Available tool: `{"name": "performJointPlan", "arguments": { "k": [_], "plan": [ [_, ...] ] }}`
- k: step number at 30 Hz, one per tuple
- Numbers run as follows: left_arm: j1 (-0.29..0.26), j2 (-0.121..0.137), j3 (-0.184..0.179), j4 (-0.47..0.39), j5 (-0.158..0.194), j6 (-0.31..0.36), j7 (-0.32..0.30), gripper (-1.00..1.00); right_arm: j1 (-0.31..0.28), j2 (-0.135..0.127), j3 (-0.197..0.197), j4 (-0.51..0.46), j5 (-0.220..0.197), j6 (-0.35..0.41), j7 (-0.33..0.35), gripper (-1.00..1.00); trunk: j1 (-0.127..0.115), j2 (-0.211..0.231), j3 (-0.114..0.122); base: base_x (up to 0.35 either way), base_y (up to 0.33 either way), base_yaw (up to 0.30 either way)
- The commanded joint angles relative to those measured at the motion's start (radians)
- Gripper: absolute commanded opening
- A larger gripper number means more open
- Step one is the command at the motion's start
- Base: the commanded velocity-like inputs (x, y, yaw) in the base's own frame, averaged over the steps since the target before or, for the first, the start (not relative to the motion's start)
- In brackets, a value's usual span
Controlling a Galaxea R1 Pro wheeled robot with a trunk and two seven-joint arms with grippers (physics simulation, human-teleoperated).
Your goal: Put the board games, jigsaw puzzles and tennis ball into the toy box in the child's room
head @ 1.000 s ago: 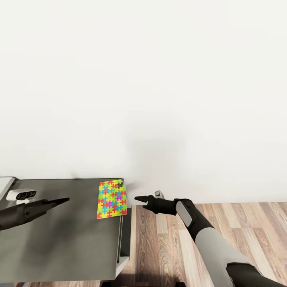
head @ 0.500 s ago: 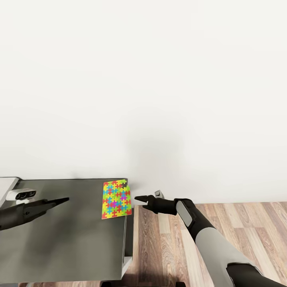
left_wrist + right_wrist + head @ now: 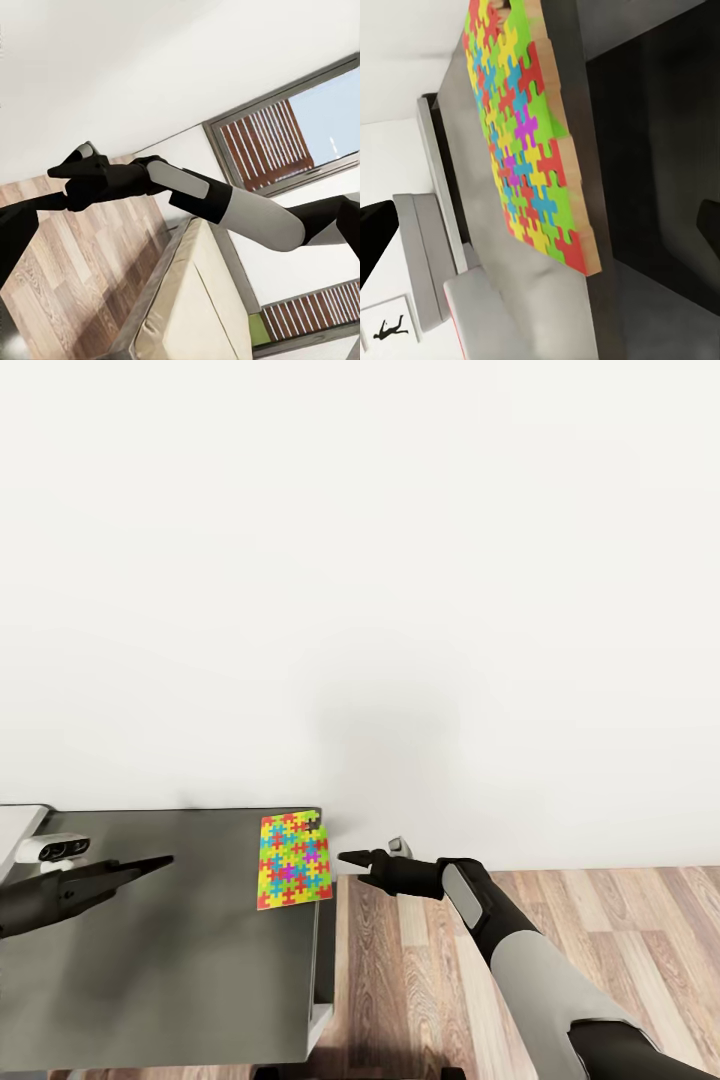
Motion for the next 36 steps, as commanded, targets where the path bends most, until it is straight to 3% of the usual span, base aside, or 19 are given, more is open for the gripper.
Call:
{"name": "performJointPlan", "arguments": {
  "k": [1,36],
  "plan": [
    [0.000,0.000,0.000,0.000,0.000,0.011,-0.004,1.00,-0.001,0.000,-0.001,0.000,-0.003,0.006,0.000,1.00,0.001,-0.002,-0.001,0.000,0.057,0.000],
    [0.003,0.001,0.000,0.000,0.000,0.011,-0.004,1.00,-0.001,0.001,0.000,-0.002,-0.003,0.005,0.000,1.00,0.001,-0.002,-0.003,0.000,0.038,0.000]
  ]
}}
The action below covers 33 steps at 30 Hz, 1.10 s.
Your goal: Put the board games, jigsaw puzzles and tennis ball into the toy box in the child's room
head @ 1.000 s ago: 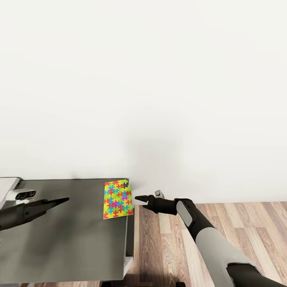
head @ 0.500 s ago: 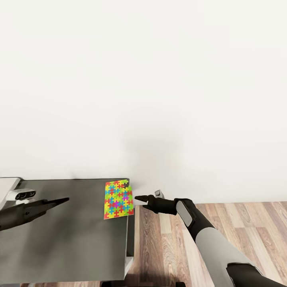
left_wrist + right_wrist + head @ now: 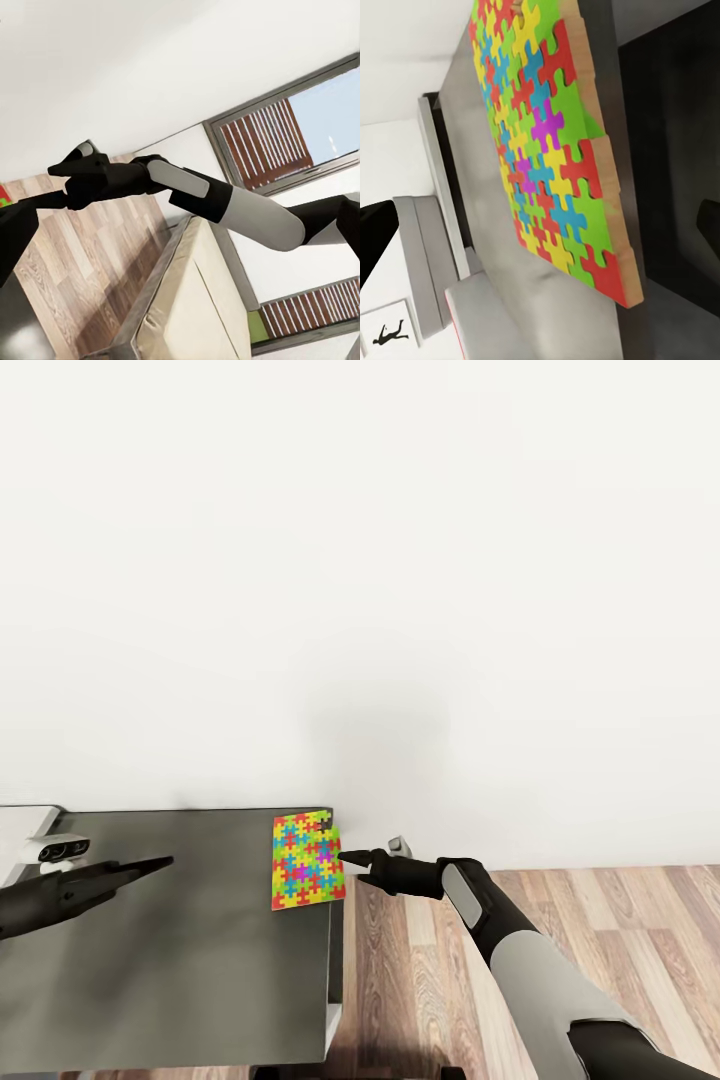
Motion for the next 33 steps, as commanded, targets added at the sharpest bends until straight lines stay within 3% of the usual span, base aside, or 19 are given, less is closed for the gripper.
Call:
{"name": "performJointPlan", "arguments": {
  "k": [1,33],
  "plan": [
    [-0.001,0.000,0.000,0.000,0.000,0.011,-0.004,1.00,-0.001,0.000,-0.001,0.000,-0.003,0.006,0.000,1.00,0.001,-0.002,-0.002,0.000,0.007,0.000],
    [0.001,-0.001,0.000,-0.001,0.000,0.011,-0.004,1.00,-0.001,0.000,-0.001,0.000,-0.003,0.006,0.000,1.00,0.001,-0.002,-0.049,0.000,0.001,0.000]
  ]
}}
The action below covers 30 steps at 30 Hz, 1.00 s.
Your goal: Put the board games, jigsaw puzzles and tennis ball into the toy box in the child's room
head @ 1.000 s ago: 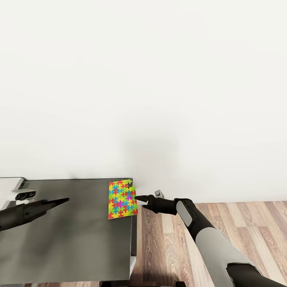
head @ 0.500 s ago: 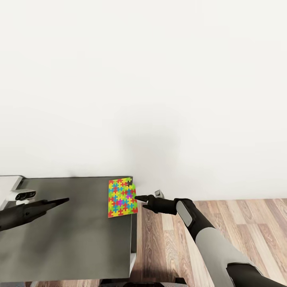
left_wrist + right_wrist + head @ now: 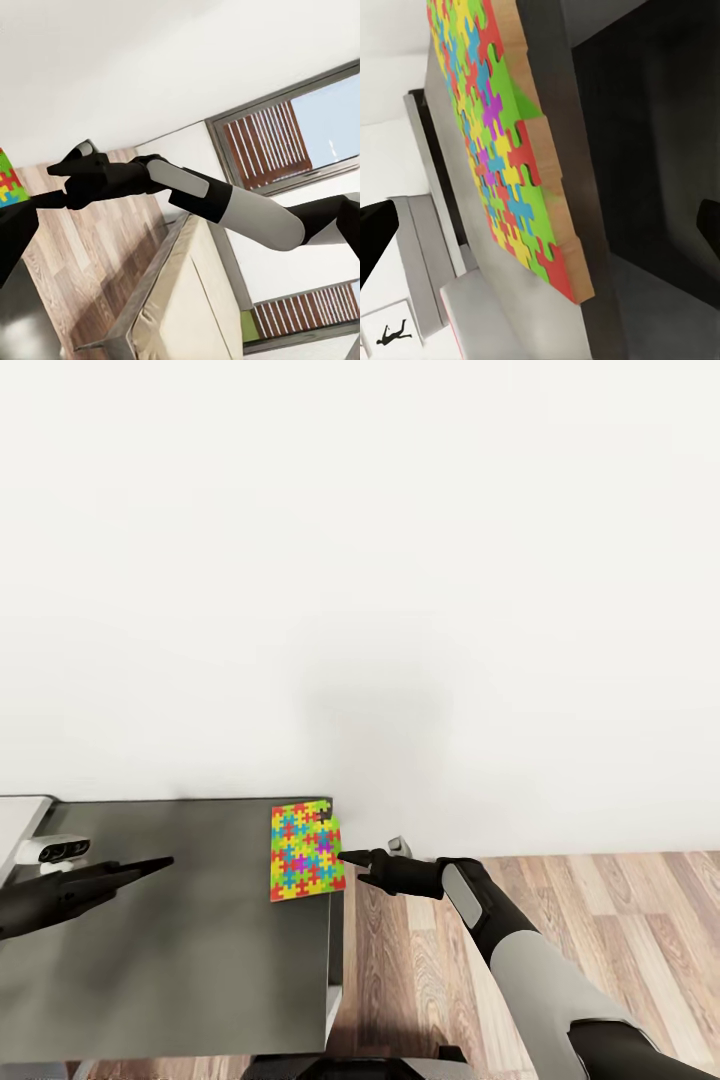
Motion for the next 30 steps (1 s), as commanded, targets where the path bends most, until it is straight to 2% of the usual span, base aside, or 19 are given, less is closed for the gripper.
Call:
{"name": "performJointPlan", "arguments": {
  "k": [1,15,30],
  "plan": [
    [0.000,0.000,0.000,0.000,0.000,0.011,-0.004,1.00,0.000,0.000,-0.001,0.000,-0.003,0.006,0.000,1.00,0.000,-0.002,-0.003,0.000,0.000,0.000],
    [0.000,0.001,0.000,0.000,0.000,0.011,-0.004,1.00,0.000,0.000,-0.001,0.000,-0.003,0.004,0.000,1.00,0.000,-0.002,-0.025,0.000,0.000,0.000],
    [0.000,0.001,0.000,0.000,0.000,0.011,-0.004,1.00,0.000,0.002,0.000,0.000,-0.003,0.001,0.000,1.00,0.000,-0.002,-0.027,0.000,0.029,0.000]
  ]
}}
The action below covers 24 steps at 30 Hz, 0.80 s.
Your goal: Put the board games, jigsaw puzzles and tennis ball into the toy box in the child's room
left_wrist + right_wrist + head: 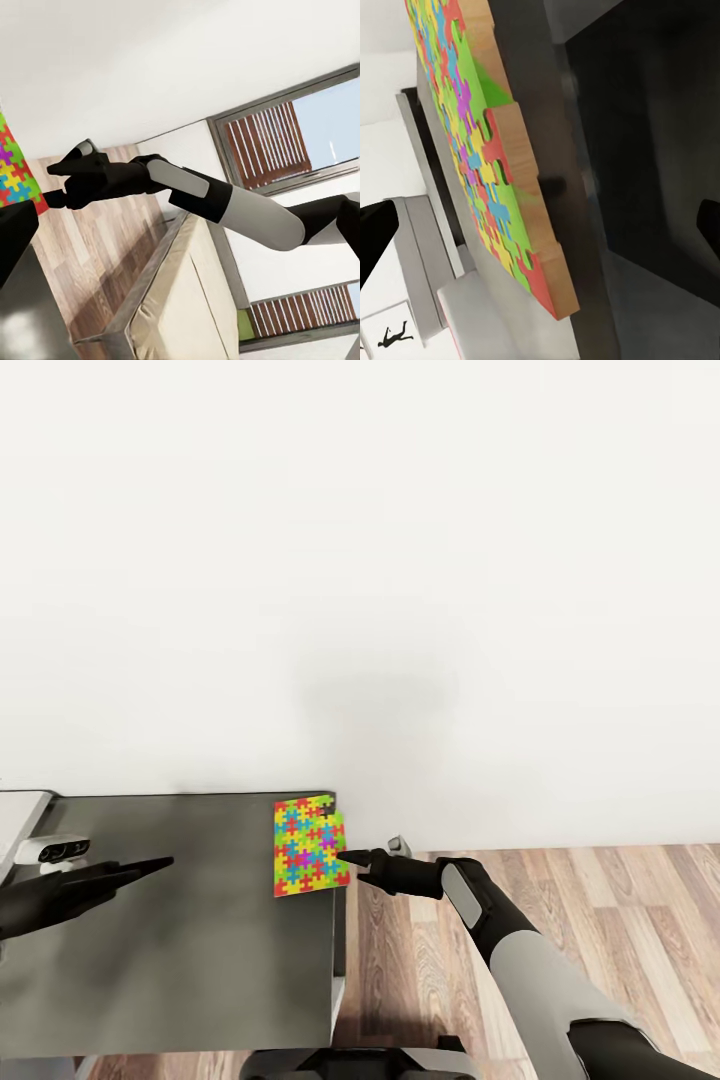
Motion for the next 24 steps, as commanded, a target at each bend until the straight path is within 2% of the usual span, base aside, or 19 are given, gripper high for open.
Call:
{"name": "performJointPlan", "arguments": {
  "k": [1,24],
  "plan": [
    [0.000,0.001,0.000,0.000,0.000,0.011,-0.004,1.00,0.000,0.000,-0.001,0.000,-0.003,0.006,0.000,1.00,0.001,-0.002,-0.001,0.000,0.042,0.000],
    [0.000,0.001,0.000,0.000,0.000,0.011,-0.004,1.00,0.000,0.000,-0.001,0.000,-0.003,0.006,-0.002,1.00,0.001,-0.002,-0.001,0.000,0.021,0.000]
  ]
}}
